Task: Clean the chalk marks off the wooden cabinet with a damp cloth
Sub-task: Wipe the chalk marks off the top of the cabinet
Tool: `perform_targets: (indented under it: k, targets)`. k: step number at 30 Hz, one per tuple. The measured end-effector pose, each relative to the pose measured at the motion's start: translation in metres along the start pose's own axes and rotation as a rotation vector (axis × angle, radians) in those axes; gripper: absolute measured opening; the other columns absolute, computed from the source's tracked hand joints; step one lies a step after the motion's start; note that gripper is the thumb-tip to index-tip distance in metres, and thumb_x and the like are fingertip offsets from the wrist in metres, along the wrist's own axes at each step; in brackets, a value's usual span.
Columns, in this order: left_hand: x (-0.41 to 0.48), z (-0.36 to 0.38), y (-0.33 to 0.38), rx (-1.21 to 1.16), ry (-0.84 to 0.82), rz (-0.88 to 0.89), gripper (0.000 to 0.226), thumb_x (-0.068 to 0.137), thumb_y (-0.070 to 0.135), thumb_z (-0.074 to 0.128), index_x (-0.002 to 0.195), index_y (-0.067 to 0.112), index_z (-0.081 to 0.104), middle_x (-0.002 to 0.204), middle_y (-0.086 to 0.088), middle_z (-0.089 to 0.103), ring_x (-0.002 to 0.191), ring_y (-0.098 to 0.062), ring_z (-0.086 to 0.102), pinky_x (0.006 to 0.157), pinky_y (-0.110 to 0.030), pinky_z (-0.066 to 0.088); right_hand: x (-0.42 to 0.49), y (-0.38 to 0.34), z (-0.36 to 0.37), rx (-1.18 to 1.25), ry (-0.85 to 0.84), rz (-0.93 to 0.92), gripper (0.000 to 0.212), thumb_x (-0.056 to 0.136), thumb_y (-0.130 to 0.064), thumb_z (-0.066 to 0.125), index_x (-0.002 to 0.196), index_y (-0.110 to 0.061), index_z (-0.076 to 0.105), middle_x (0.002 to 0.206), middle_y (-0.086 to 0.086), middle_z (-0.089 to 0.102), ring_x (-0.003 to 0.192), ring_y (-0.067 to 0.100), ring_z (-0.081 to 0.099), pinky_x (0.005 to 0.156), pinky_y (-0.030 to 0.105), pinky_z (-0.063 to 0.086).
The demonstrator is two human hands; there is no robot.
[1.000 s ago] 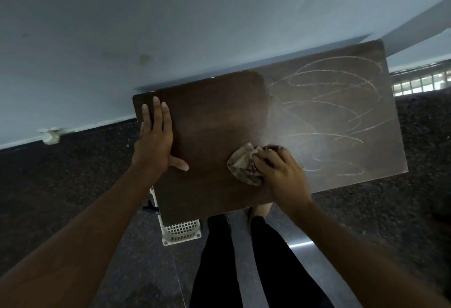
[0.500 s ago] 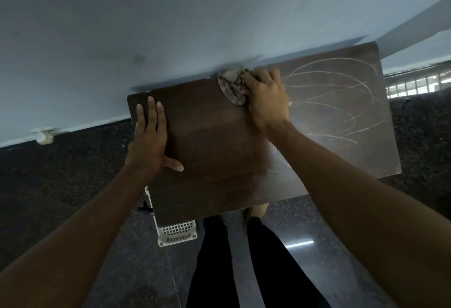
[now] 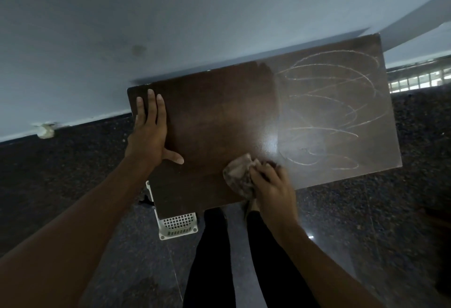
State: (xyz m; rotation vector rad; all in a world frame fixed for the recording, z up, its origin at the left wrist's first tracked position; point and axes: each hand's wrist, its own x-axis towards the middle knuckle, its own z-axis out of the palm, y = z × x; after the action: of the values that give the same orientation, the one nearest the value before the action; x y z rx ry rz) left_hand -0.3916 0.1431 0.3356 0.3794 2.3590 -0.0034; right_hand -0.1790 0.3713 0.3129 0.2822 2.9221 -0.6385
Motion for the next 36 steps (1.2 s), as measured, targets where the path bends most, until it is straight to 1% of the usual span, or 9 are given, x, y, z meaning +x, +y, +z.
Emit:
perform_targets:
  k: [9,12,17,21,26,28,31,34,36]
  targets:
    - [0.001,0.003,-0.005,-0.053,0.031,-0.005,0.170,0.038,0.058,0.092,0.154,0.011,-0.022,0.161,-0.007,-0.033,0.148,-0.034,-0.028,0.111,-0.068,0.028,0.138,-0.009,-0.014,-0.096,0.069,-0.046,0.039,0.087,-0.014,0.063,0.125,-0.015,0.067,0.114,0.008,0.063,0.102,0.034,0.051,0.069,0.039,0.051]
    - [0.001,0.004,-0.006,-0.062,0.048,0.002,0.168,0.039,0.058,0.092,0.155,0.012,-0.021,0.161,-0.006,-0.032,0.149,-0.033,-0.027,0.110,-0.068,0.029,0.104,-0.007,-0.011,-0.087,0.068,-0.005,0.040,0.085,-0.012,0.064,0.125,-0.016,0.065,0.118,0.008,0.061,0.106,0.034,0.050,0.068,0.043,0.052]
    - [-0.001,0.008,-0.008,-0.050,0.072,0.016,0.166,0.040,0.059,0.090,0.155,0.013,-0.020,0.162,-0.005,-0.030,0.150,-0.033,-0.025,0.111,-0.069,0.032,-0.005,-0.014,0.013,-0.063,0.138,0.089,0.039,0.077,-0.005,0.066,0.116,-0.011,0.071,0.118,0.009,0.066,0.106,0.032,0.049,0.062,0.038,0.053]
    - [-0.003,0.008,-0.010,-0.034,0.097,0.026,0.164,0.042,0.060,0.090,0.156,0.011,-0.019,0.163,-0.007,-0.028,0.150,-0.034,-0.023,0.113,-0.064,0.032,-0.029,-0.042,0.031,-0.039,0.149,0.227,0.045,0.074,-0.001,0.072,0.118,-0.011,0.070,0.117,0.009,0.066,0.103,0.031,0.046,0.060,0.041,0.055]
    - [-0.003,0.009,-0.010,-0.020,0.109,0.039,0.162,0.045,0.060,0.089,0.156,0.008,-0.017,0.163,-0.011,-0.026,0.151,-0.037,-0.020,0.120,-0.055,0.022,-0.036,-0.128,0.070,-0.019,0.072,-0.084,0.035,0.076,-0.018,0.065,0.111,-0.017,0.072,0.111,0.006,0.068,0.096,0.033,0.058,0.075,0.041,0.051]
    - [-0.003,0.009,-0.010,-0.012,0.113,0.035,0.163,0.045,0.060,0.089,0.155,0.008,-0.018,0.163,-0.011,-0.027,0.150,-0.037,-0.021,0.121,-0.054,0.020,-0.041,-0.170,0.090,0.047,0.003,-0.203,0.041,0.071,-0.018,0.074,0.112,-0.017,0.069,0.116,0.004,0.064,0.100,0.030,0.054,0.085,0.043,0.048]
    - [-0.002,0.009,-0.010,-0.014,0.103,0.029,0.162,0.046,0.059,0.089,0.155,0.009,-0.019,0.163,-0.010,-0.028,0.150,-0.035,-0.023,0.120,-0.056,0.020,-0.038,-0.208,0.097,0.039,0.030,-0.206,0.023,0.080,-0.028,0.069,0.102,-0.022,0.070,0.112,-0.001,0.064,0.100,0.025,0.049,0.090,0.037,0.034]
    - [-0.003,0.010,-0.012,0.000,0.112,0.028,0.162,0.047,0.060,0.089,0.156,0.010,-0.019,0.163,-0.009,-0.028,0.150,-0.034,-0.023,0.119,-0.058,0.020,-0.037,-0.197,0.094,0.075,0.048,-0.231,0.029,0.087,-0.023,0.050,0.103,-0.019,0.073,0.109,0.002,0.067,0.099,0.026,0.050,0.092,0.038,0.037]
    - [-0.004,0.010,-0.013,-0.011,0.105,0.033,0.163,0.046,0.061,0.089,0.156,0.010,-0.020,0.163,-0.008,-0.029,0.150,-0.034,-0.023,0.118,-0.058,0.022,-0.045,-0.162,0.085,0.084,0.035,-0.241,0.031,0.084,-0.019,0.054,0.109,-0.016,0.072,0.110,0.005,0.067,0.098,0.028,0.053,0.091,0.041,0.043]
